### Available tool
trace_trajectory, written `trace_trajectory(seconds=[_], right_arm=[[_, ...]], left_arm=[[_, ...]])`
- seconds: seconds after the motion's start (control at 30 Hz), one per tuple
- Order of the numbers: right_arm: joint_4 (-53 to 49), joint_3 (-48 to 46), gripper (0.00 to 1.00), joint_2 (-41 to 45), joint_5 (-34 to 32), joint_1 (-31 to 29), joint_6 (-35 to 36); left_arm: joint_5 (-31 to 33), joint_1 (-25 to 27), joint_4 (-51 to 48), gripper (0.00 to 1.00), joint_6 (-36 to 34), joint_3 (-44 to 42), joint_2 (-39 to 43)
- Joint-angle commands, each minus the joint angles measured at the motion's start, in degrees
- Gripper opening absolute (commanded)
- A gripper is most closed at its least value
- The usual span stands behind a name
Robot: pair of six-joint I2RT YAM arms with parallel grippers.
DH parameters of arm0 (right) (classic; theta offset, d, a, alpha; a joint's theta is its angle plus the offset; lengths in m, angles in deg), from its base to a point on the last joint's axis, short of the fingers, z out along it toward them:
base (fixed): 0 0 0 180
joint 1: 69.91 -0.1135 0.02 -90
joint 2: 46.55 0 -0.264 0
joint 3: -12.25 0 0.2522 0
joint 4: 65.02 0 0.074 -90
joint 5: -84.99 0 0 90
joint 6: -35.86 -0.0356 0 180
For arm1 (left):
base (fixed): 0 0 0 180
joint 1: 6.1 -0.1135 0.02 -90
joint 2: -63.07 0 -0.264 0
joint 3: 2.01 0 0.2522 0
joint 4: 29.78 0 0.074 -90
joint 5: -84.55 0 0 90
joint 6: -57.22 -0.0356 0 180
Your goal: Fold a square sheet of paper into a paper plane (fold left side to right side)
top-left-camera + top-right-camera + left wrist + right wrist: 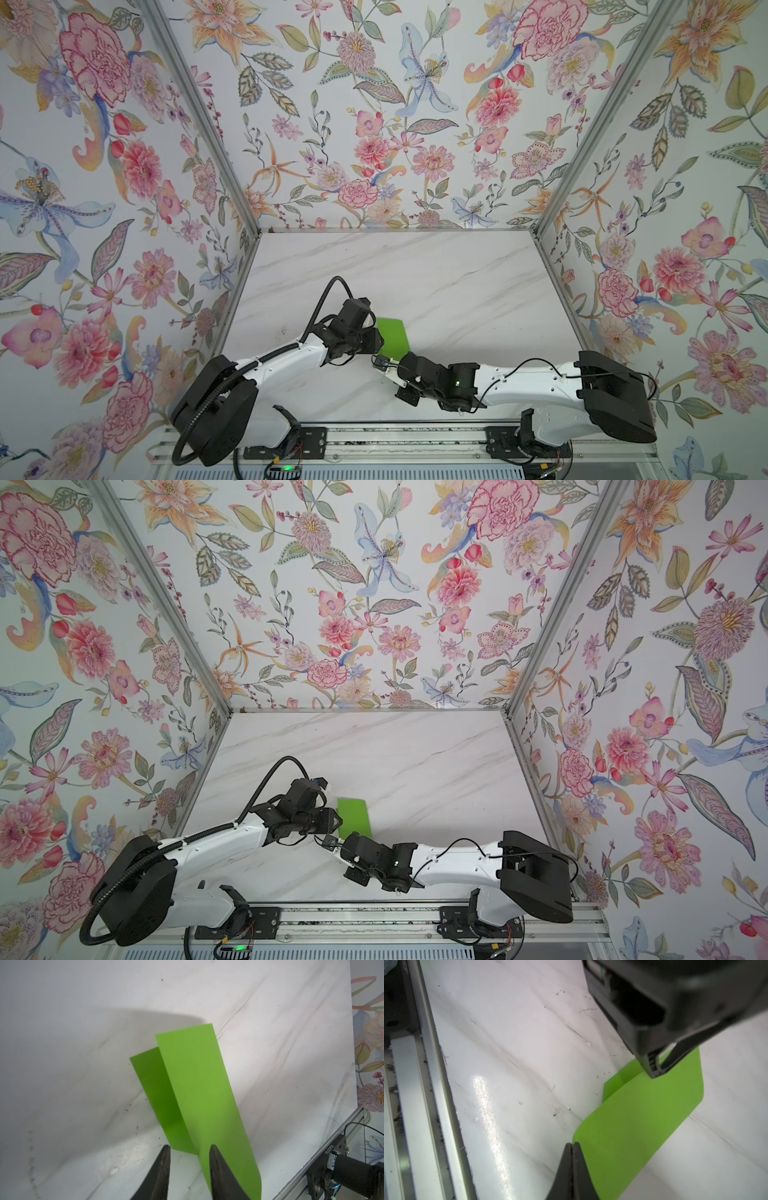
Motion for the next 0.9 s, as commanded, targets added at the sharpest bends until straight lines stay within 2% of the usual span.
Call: trace_trajectory(seconds=[0.0, 0.1, 0.23, 0.33, 0.57, 0.87], right_arm=[[2.1, -1.3, 0.0, 1.7, 9.0, 1.6, -7.4], [4.4, -2.1, 0.0, 1.6, 14.0, 2.6, -12.0], [8.5, -2.5, 0.0, 0.0, 19.9, 3.8, -17.1], [12.2, -2.7, 0.0, -1.5, 23.6, 3.9, -19.6], [14.8, -3.0, 0.0, -3.4, 23.9, 4.9, -22.0], [16.2, -3.7, 0.0, -5.8, 24.2, 7.8, -25.3]], left_arm=[[3.5, -2.7, -7.4, 0.37, -3.4, 1.2, 3.7], [3.6, -3.4, -9.8, 0.29, -5.1, 3.1, 5.6], [-2.8, -3.2, -7.6, 0.18, -5.6, 4.7, 4.2], [-6.0, -2.1, -5.1, 0.14, -5.3, 5.0, 1.8], [-8.2, 0.3, -3.2, 0.08, -6.3, 6.3, -5.0], [-8.3, 0.5, -1.1, 0.06, -8.6, 4.7, -11.8]])
